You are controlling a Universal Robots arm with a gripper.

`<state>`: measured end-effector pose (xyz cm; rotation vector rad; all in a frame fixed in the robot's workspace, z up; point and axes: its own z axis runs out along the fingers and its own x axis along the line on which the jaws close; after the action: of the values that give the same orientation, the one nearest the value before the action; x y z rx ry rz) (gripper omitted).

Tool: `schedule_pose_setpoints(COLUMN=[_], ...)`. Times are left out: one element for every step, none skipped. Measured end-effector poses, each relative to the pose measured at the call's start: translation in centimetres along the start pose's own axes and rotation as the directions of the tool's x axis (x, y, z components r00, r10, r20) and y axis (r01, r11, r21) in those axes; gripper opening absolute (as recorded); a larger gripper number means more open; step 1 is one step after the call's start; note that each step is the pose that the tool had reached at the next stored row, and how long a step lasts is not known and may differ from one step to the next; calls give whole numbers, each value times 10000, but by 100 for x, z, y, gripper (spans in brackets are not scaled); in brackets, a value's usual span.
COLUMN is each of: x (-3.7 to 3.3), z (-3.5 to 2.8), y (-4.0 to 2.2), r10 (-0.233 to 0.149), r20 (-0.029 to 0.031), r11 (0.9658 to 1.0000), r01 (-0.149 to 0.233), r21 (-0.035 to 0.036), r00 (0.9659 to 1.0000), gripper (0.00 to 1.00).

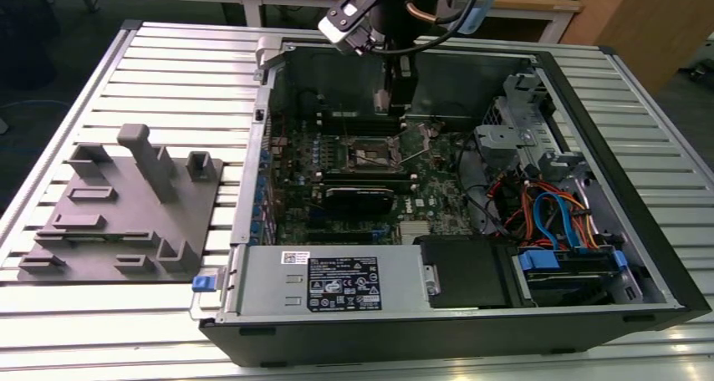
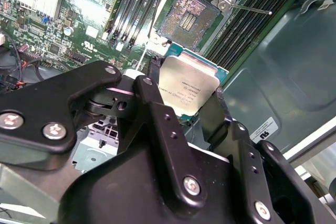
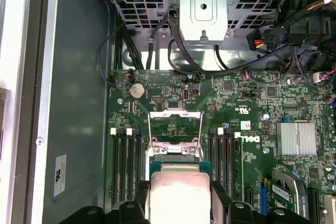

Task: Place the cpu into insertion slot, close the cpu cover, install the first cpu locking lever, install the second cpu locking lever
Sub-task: 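Place the cpu into insertion slot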

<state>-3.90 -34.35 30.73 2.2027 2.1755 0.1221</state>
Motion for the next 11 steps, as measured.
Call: schedule_pose_setpoints(x=[0, 0, 0, 0, 0, -1, -1, -1, -1, -2, -2], z=[1, 2, 5, 9, 16, 25, 34, 45, 57, 71, 87], y=[0, 0, 0, -1, -2, -2, -3, -4, -5, -6, -7], r10=[0, 0, 0, 0, 1, 1, 0, 0, 0, 0, 0], r20=[0, -1, -1, -2, -2, -1, 0, 0, -2, -1, -1], r11=[10000, 10000, 10000, 10000, 10000, 10000, 10000, 10000, 10000, 10000, 10000], r01=[0, 0, 0, 0, -1, -1, 0, 0, 0, 0, 0], r21=[0, 0, -1, -1, 0, 1, 2, 2, 1, 1, 2], r00=[10000, 10000, 10000, 10000, 10000, 10000, 10000, 10000, 10000, 10000, 10000], gripper=[54, 54, 54, 54, 54, 54, 54, 54, 54, 54, 54])
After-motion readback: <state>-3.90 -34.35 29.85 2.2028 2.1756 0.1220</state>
